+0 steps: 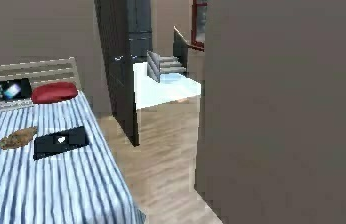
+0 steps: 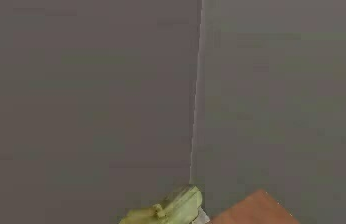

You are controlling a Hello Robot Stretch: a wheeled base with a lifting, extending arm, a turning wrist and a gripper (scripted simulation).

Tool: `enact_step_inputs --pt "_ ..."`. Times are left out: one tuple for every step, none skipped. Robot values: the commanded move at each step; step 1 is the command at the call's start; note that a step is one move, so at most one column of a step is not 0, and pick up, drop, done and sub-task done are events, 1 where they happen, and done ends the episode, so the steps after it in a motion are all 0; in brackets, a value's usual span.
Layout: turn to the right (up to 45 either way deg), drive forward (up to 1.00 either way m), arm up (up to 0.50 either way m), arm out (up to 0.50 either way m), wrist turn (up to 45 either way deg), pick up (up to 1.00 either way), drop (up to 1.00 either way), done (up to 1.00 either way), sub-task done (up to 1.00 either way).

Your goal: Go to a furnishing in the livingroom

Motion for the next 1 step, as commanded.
enact_step_inputs --pt "6.0 0.0 0.0 0.0 0.0 0.0 0.0 0.0 0.0"
